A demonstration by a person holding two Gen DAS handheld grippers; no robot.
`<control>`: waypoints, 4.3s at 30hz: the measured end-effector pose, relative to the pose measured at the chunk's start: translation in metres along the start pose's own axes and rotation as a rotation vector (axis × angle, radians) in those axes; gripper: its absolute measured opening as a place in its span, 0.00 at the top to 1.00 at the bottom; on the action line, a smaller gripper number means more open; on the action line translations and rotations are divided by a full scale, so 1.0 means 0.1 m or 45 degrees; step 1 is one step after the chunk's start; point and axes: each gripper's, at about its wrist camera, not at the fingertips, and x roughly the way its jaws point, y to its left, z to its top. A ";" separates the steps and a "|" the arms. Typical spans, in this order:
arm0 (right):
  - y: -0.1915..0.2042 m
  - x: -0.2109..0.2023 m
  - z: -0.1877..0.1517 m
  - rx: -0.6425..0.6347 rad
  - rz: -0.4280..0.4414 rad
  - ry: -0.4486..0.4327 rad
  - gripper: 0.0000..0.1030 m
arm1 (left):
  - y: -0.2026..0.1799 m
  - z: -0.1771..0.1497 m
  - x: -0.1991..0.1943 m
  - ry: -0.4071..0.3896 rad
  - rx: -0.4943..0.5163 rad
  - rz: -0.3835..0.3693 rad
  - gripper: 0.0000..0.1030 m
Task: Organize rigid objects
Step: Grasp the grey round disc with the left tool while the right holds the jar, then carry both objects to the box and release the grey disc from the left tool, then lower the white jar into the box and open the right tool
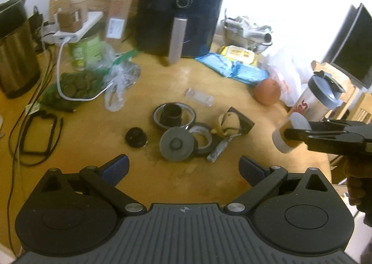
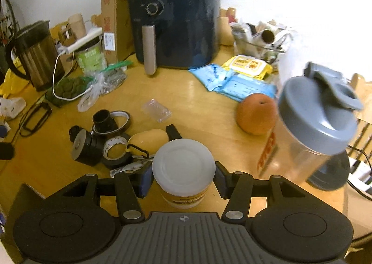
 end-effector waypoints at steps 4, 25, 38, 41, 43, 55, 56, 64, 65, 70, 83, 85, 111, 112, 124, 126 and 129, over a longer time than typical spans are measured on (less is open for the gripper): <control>-0.04 -0.15 -0.03 0.042 -0.007 -0.015 0.45 | 0.05 0.04 0.09 -0.020 0.010 -0.061 0.00; -0.02 -0.55 -0.27 0.229 -0.016 -0.041 0.45 | 0.40 0.15 1.00 0.062 -0.094 -0.243 0.14; -0.09 -0.67 -0.34 0.295 -0.029 -0.058 0.45 | 0.46 0.19 1.42 0.143 -0.176 -0.228 0.46; -0.08 -0.67 -0.35 0.299 -0.032 -0.054 0.45 | 0.48 0.23 1.43 0.177 -0.185 -0.221 0.47; -0.07 -0.67 -0.36 0.299 -0.028 -0.054 0.45 | 0.47 0.24 1.43 0.181 -0.164 -0.203 0.47; 0.00 -0.63 -0.31 0.273 0.004 -0.061 0.45 | 0.37 0.29 1.11 0.130 -0.089 -0.177 0.47; 0.01 -0.63 -0.31 0.267 0.009 -0.062 0.45 | 0.37 0.29 1.06 0.119 -0.082 -0.179 0.47; 0.11 -0.64 -0.28 0.242 0.032 -0.065 0.45 | 0.29 0.35 0.75 0.055 -0.028 -0.166 0.47; 0.13 -0.64 -0.27 0.239 0.035 -0.066 0.45 | 0.27 0.35 0.70 0.045 -0.021 -0.167 0.47; 0.18 -0.69 -0.25 0.219 0.052 -0.078 0.45 | 0.18 0.35 0.46 0.014 0.033 -0.169 0.47; 0.40 -0.76 -0.36 0.192 0.134 -0.062 0.45 | 0.02 0.01 0.00 0.072 0.102 -0.306 0.47; 0.43 -0.78 -0.39 0.189 0.145 -0.058 0.45 | 0.00 -0.06 -0.02 0.092 0.125 -0.319 0.47; 0.76 -0.80 -0.88 0.126 0.138 0.070 0.45 | -0.45 -0.70 0.19 0.316 0.657 -0.044 0.46; 0.76 -0.79 -0.90 0.123 0.131 0.072 0.45 | -0.43 -0.68 0.13 0.296 0.630 -0.060 0.46; 0.78 -0.62 -0.98 0.100 0.074 0.081 0.45 | 0.00 -0.68 -0.33 0.175 0.282 -0.061 0.46; 0.79 -0.58 -0.98 0.081 0.064 0.085 0.45 | 0.07 -0.70 -0.34 0.180 0.232 -0.060 0.46; 0.81 -0.51 -0.95 0.048 0.052 0.082 0.45 | 0.14 -0.75 -0.37 0.191 0.189 -0.056 0.46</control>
